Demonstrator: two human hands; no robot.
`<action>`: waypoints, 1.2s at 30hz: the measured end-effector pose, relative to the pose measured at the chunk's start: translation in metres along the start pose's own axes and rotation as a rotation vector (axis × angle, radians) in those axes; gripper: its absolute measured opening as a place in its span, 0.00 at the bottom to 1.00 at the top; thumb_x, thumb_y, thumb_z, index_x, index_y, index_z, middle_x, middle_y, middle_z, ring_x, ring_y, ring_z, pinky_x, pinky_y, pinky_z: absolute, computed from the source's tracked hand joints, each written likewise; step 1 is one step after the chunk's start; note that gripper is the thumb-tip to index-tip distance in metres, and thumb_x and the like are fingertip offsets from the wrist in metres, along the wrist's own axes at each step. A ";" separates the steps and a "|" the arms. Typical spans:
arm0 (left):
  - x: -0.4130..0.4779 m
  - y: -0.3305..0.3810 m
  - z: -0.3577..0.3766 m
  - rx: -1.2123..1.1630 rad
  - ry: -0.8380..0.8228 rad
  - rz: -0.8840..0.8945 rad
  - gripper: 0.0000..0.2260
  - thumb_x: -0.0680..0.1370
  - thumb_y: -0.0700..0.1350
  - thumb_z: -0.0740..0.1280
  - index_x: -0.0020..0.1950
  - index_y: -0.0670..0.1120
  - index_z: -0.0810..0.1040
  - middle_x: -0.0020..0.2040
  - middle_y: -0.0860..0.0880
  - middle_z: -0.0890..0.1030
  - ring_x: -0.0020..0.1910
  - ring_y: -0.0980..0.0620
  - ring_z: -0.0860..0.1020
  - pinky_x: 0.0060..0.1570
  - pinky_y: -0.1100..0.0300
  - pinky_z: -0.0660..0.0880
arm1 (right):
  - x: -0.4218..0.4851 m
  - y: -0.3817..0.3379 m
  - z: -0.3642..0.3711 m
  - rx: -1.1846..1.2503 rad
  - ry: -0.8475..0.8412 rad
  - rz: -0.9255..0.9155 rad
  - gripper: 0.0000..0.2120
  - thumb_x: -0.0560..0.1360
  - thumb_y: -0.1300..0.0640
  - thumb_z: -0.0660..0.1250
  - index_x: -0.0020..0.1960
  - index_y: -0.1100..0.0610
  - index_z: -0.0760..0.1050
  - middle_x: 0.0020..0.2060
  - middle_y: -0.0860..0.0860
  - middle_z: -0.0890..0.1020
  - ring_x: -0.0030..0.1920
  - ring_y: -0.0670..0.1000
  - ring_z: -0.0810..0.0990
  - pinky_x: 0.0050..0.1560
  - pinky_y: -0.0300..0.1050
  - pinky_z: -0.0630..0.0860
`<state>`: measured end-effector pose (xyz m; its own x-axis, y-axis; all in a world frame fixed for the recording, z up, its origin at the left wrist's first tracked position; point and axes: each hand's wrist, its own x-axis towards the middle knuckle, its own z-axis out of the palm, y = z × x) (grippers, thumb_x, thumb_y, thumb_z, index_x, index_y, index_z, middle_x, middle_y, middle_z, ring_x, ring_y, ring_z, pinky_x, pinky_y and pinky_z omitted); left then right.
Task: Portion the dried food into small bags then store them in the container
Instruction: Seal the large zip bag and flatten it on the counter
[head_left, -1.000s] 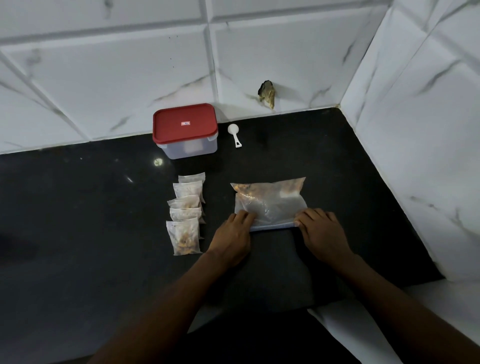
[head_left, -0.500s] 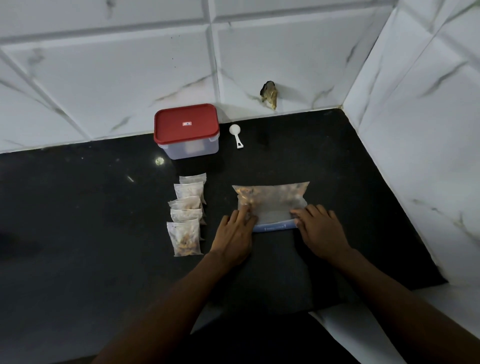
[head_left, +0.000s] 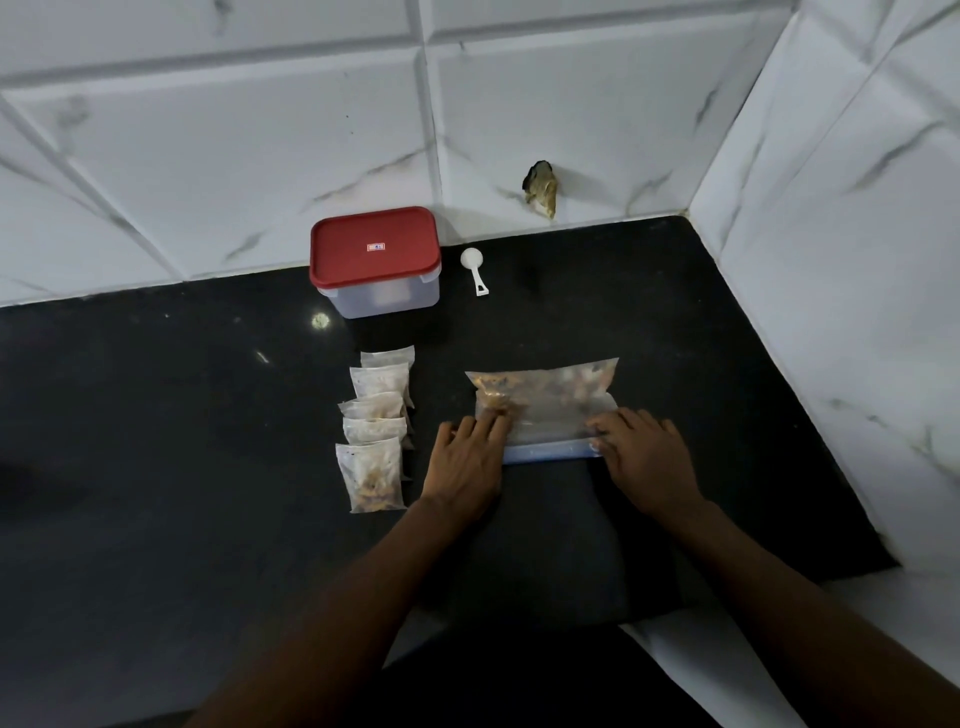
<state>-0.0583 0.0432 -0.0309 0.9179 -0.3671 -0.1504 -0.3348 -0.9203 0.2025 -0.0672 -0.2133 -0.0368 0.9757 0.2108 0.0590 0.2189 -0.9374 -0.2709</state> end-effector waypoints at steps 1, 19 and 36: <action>0.000 0.000 0.000 0.001 0.000 0.011 0.22 0.82 0.51 0.63 0.76 0.52 0.64 0.76 0.47 0.67 0.70 0.47 0.71 0.70 0.48 0.65 | 0.000 -0.001 -0.001 -0.014 0.009 -0.003 0.12 0.81 0.49 0.59 0.57 0.50 0.79 0.53 0.48 0.81 0.52 0.49 0.79 0.52 0.48 0.73; -0.012 -0.012 0.009 -0.109 -0.032 0.139 0.20 0.84 0.50 0.60 0.77 0.53 0.67 0.81 0.49 0.61 0.74 0.47 0.65 0.71 0.49 0.70 | -0.008 0.004 0.002 -0.014 -0.061 -0.007 0.24 0.79 0.46 0.65 0.74 0.46 0.69 0.60 0.46 0.79 0.56 0.47 0.76 0.55 0.45 0.71; 0.018 -0.002 -0.010 -0.177 -0.147 0.020 0.23 0.75 0.50 0.71 0.67 0.53 0.69 0.73 0.48 0.64 0.67 0.46 0.69 0.69 0.48 0.70 | 0.012 -0.002 0.001 -0.081 -0.167 0.054 0.26 0.79 0.41 0.61 0.75 0.46 0.69 0.57 0.49 0.76 0.55 0.50 0.74 0.50 0.45 0.67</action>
<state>-0.0387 0.0393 -0.0243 0.8666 -0.4122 -0.2811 -0.2978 -0.8794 0.3714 -0.0561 -0.2091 -0.0367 0.9737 0.1965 -0.1154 0.1724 -0.9664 -0.1907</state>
